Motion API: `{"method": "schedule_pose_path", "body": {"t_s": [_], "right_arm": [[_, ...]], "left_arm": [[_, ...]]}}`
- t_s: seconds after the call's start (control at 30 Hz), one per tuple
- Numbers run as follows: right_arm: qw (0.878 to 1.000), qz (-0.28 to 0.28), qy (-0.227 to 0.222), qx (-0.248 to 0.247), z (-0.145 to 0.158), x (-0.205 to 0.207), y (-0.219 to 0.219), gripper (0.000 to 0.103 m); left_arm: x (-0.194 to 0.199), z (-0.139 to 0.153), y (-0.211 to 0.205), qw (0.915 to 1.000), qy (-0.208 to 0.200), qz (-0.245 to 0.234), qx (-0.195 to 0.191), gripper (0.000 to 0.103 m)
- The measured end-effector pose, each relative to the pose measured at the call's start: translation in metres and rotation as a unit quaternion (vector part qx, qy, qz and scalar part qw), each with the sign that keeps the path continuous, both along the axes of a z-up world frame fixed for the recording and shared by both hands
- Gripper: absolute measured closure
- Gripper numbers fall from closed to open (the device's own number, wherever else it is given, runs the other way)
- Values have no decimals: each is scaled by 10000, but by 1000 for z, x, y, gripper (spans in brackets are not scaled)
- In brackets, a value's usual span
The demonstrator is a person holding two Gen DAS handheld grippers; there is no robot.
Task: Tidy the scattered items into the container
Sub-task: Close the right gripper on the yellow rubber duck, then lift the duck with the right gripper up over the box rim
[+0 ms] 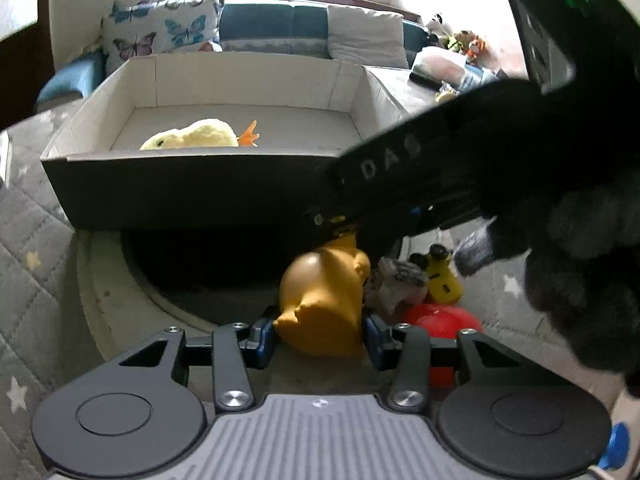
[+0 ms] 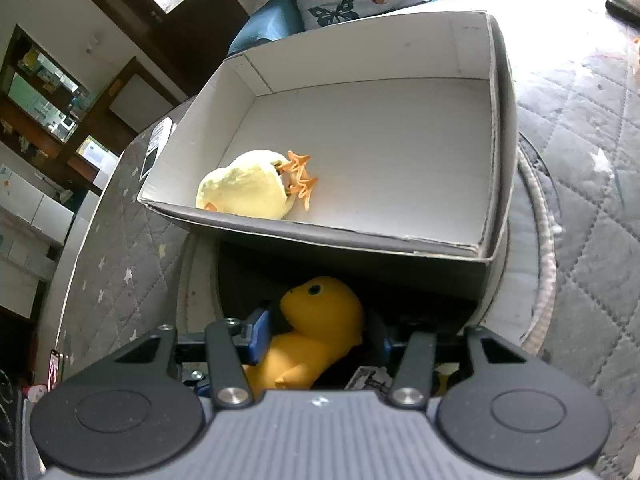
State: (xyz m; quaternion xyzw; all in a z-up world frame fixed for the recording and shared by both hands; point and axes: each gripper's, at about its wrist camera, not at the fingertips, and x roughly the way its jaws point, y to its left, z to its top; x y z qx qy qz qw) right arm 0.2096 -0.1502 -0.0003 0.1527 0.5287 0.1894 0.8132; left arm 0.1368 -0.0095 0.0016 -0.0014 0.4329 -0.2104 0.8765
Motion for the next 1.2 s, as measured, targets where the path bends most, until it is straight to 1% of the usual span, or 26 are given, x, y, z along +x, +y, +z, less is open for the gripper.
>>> {"method": "schedule_pose_path", "body": {"t_s": [0.27, 0.37, 0.5, 0.63, 0.83, 1.0, 1.2], "right_arm": [[10000, 1, -76, -27, 1, -4, 2, 56], [9999, 29, -106, -4, 3, -8, 3, 56], [9996, 119, -235, 41, 13, -17, 5, 56], [9987, 204, -463, 64, 29, -28, 7, 56], [9954, 216, -926, 71, 65, -36, 2, 56], [9917, 147, -1276, 71, 95, -34, -5, 56], [9882, -6, -1529, 67, 119, -17, -13, 56]], "left_arm": [[-3, 6, 6, 9998, -128, 93, -102, 58], [-9, 10, 8, 9997, -154, 155, -111, 58], [-21, 19, 11, 9992, -286, 237, -122, 58], [-32, 34, 12, 9985, -462, 291, -86, 58], [-37, 64, 6, 9958, -880, 254, -54, 58], [-29, 87, -3, 9924, -1214, 191, -38, 58], [-9, 106, -11, 9892, -1455, 146, -71, 58]]}}
